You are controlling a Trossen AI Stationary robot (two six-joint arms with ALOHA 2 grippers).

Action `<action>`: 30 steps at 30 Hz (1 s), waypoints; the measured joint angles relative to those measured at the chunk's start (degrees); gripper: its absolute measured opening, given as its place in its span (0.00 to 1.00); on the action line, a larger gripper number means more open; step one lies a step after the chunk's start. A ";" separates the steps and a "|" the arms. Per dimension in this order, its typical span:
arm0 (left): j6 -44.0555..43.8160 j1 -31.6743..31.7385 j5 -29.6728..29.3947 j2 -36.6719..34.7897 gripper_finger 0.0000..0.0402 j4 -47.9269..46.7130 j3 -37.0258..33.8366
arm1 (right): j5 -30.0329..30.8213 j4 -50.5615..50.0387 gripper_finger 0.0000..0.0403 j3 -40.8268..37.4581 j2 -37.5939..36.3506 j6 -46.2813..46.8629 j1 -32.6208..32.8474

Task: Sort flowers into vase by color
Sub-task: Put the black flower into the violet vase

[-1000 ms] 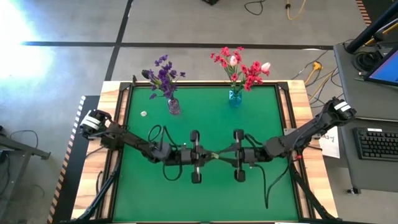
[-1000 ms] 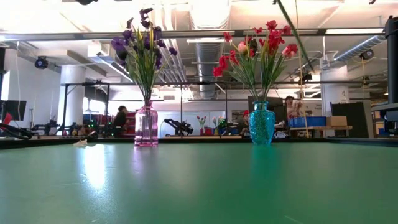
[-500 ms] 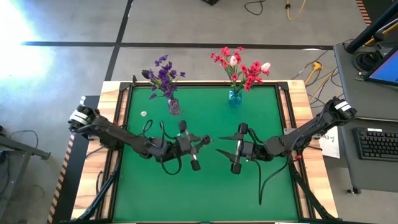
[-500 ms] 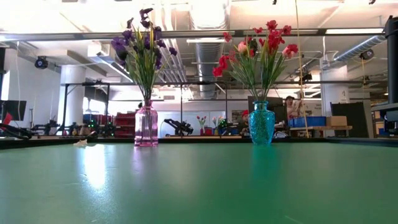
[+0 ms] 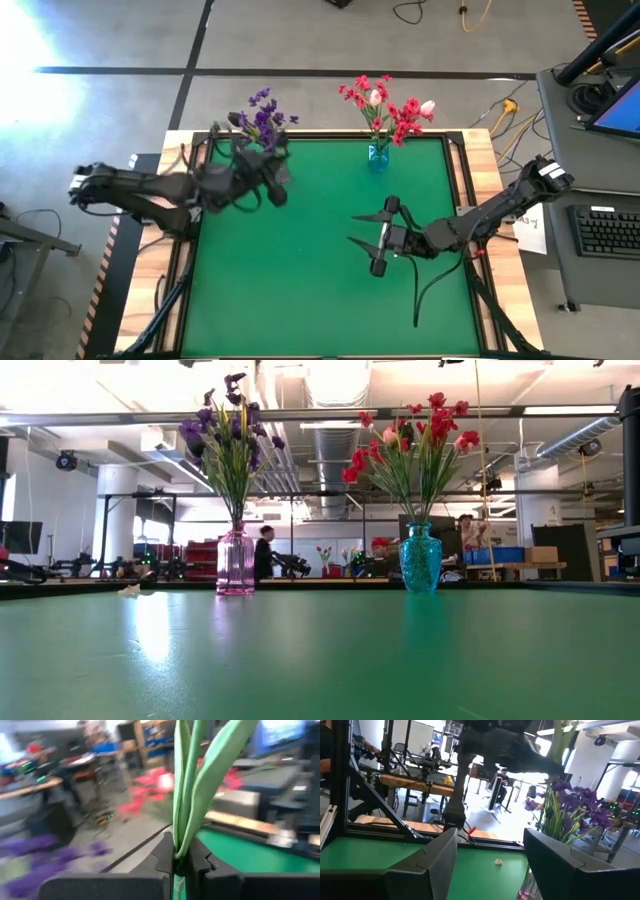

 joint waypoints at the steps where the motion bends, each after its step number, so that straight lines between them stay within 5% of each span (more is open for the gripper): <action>1: -1.02 1.54 -0.10 -1.06 0.00 -2.16 0.00 | 0.01 -0.03 0.55 0.00 0.00 0.00 -0.15; 14: 10.00 14.48 9.46 -1.29 0.00 -5.30 0.00 | -0.13 -1.29 0.55 0.00 0.00 1.46 -2.21; 30: 11.76 16.59 9.64 -0.35 0.00 -1.69 0.22 | -0.17 -2.16 0.55 0.02 0.04 2.89 -3.41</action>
